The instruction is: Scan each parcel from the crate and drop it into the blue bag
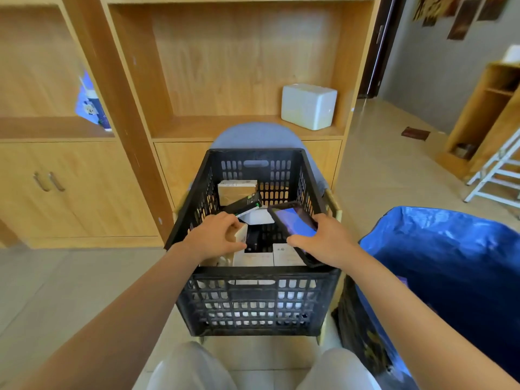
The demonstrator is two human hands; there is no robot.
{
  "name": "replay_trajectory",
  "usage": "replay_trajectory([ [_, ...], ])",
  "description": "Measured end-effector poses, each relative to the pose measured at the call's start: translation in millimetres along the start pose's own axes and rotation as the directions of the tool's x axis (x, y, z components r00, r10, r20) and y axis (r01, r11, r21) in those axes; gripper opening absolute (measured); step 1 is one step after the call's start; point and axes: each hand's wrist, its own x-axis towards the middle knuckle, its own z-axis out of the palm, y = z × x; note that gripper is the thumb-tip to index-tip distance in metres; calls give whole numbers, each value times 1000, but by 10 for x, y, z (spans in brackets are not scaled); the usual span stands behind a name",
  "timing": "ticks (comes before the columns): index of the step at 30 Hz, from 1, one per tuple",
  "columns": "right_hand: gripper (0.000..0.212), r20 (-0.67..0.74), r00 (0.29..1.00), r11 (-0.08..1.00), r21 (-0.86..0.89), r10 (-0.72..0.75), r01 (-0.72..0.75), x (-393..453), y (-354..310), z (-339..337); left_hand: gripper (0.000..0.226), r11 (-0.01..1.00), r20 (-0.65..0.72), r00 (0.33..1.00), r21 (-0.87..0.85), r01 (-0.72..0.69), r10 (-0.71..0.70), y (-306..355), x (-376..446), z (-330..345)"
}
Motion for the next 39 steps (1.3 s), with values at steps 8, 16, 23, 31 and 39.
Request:
replay_trajectory([
  [8,34,87,996,983,185,-6,-11,-317,97,-301,29,935,-334,941,-347,-76,-47,92,-169,-217],
  [16,27,112,993,992,125,-26,12,-654,96,-624,36,826,-494,868,-508,-245,-46,555,-138,-632],
  [23,38,3,999,997,63,-51,51,-818,78,-919,33,861,-513,851,-375,-343,116,911,54,-790],
  [31,45,-48,996,996,41,-73,75,-966,220,-1121,35,875,-498,850,-320,-362,170,1247,55,-728],
  [39,35,-87,996,990,142,0,12,-1082,613,-1211,30,867,-533,821,-290,-406,206,1635,125,-698],
])
